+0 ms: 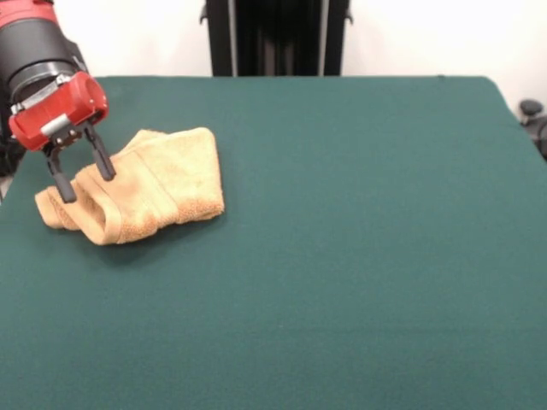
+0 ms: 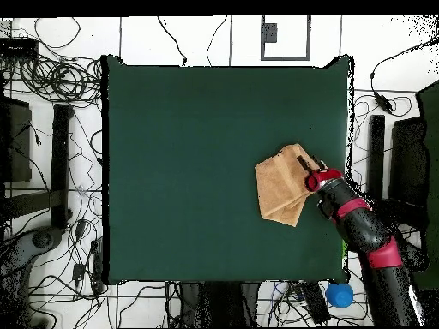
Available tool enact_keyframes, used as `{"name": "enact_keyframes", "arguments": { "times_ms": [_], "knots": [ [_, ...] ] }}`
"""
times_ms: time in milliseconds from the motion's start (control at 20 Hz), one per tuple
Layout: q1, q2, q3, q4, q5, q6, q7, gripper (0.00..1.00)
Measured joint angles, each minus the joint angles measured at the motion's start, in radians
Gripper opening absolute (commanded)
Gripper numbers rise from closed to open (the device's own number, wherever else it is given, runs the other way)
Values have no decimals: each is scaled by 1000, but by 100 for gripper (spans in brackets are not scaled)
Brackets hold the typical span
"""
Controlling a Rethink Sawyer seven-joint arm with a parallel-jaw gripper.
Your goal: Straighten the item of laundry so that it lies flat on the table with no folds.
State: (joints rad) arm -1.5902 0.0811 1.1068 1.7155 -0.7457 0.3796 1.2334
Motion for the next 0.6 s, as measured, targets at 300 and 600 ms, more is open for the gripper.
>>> {"name": "enact_keyframes", "arguments": {
  "times_ms": [300, 600],
  "knots": [
    [3, 19, -7, 0, 0, -10, 0, 100],
    [14, 24, -13, 0, 0, -18, 0, 100]
  ]
}}
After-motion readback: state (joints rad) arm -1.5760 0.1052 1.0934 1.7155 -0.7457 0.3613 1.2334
